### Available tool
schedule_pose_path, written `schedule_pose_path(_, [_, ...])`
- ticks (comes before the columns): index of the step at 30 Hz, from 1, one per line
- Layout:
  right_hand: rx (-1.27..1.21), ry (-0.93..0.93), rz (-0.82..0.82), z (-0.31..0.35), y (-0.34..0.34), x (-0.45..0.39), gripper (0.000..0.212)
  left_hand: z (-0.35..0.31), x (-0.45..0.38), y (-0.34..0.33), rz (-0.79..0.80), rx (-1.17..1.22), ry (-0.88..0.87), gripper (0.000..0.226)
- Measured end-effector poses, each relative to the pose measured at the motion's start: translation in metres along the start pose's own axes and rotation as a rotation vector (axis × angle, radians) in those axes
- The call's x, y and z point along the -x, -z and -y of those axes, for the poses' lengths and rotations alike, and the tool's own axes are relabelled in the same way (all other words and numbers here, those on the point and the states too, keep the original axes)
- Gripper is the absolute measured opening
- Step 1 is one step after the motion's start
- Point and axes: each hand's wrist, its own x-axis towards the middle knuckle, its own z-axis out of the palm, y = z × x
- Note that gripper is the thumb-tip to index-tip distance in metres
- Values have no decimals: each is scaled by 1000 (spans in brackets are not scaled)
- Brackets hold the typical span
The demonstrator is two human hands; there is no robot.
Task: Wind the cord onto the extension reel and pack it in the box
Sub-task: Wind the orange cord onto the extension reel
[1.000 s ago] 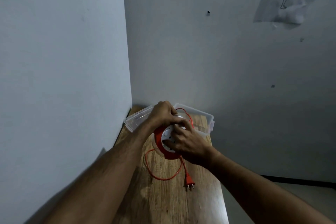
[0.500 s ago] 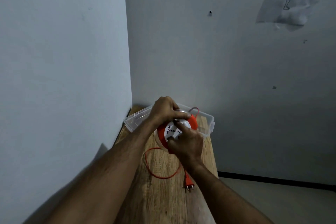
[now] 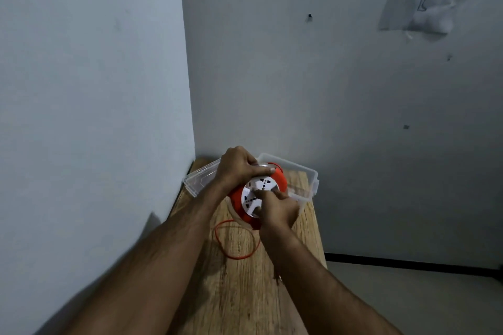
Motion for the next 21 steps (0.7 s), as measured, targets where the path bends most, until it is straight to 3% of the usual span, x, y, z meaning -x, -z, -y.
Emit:
schedule_pose_path(2, [244, 348, -27, -5, 11, 3, 39, 0, 0, 4, -16, 51, 26, 57])
schedule_pose_path(4, [473, 814, -14, -8, 26, 3, 33, -2, 0, 8, 3, 54, 19, 53])
schedule_pose_path(6, [731, 1321, 149, -6, 38, -9, 26, -4, 0, 12, 31, 43, 4, 50])
schedule_pose_path(8, [1065, 1690, 360, -3, 47, -24, 31, -3, -1, 13, 52, 45, -1, 49])
schedule_pose_path(10, [1327, 1837, 514, 6, 51, -34, 43, -3, -2, 13, 76, 44, 1, 51])
schedule_pose_path(13, [1500, 1955, 650, 15, 54, -40, 43, -7, -1, 13, 136, 32, 11, 46])
schedule_pose_path(21, [1960, 2033, 743, 27, 42, -54, 48, 0, 1, 10, 153, -53, 17, 43])
